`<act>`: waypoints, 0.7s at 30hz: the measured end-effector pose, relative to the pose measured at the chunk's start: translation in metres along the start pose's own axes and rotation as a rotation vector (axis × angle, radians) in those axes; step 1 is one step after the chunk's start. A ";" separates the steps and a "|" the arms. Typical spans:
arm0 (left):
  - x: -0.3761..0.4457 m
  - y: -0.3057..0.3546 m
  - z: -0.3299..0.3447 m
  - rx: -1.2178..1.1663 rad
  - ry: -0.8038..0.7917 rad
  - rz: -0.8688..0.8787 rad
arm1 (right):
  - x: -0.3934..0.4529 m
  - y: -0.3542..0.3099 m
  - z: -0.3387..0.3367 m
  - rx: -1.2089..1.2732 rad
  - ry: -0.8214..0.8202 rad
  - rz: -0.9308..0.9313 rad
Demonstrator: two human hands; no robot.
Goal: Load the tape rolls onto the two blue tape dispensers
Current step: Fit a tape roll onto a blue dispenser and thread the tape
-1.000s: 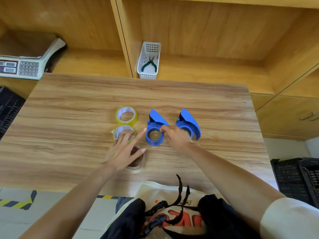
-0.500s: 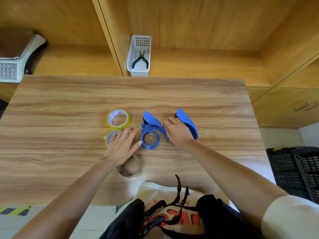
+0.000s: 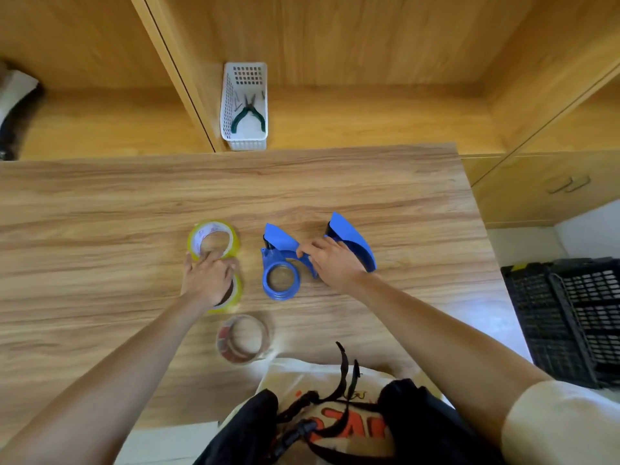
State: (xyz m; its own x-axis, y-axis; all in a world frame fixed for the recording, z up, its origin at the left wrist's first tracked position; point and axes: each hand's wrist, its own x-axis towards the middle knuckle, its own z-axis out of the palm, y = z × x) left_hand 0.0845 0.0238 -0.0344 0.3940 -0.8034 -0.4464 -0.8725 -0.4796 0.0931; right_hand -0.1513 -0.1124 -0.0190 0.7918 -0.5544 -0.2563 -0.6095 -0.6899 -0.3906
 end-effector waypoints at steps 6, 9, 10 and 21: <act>-0.010 0.010 -0.003 -0.009 0.170 0.067 | 0.001 0.002 0.000 -0.030 -0.014 -0.028; -0.019 0.015 -0.006 0.031 0.289 0.180 | 0.001 -0.001 0.003 -0.029 -0.020 -0.004; -0.022 0.017 -0.007 0.051 0.309 0.227 | 0.001 -0.002 0.003 -0.026 -0.027 0.009; -0.062 0.050 0.003 0.165 0.327 0.529 | -0.009 -0.010 0.005 -0.036 -0.052 0.052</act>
State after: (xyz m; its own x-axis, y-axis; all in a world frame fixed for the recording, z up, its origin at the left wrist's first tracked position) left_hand 0.0157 0.0513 -0.0048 -0.0564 -0.9951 -0.0807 -0.9958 0.0502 0.0767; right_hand -0.1520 -0.0985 -0.0176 0.7596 -0.5655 -0.3213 -0.6500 -0.6776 -0.3440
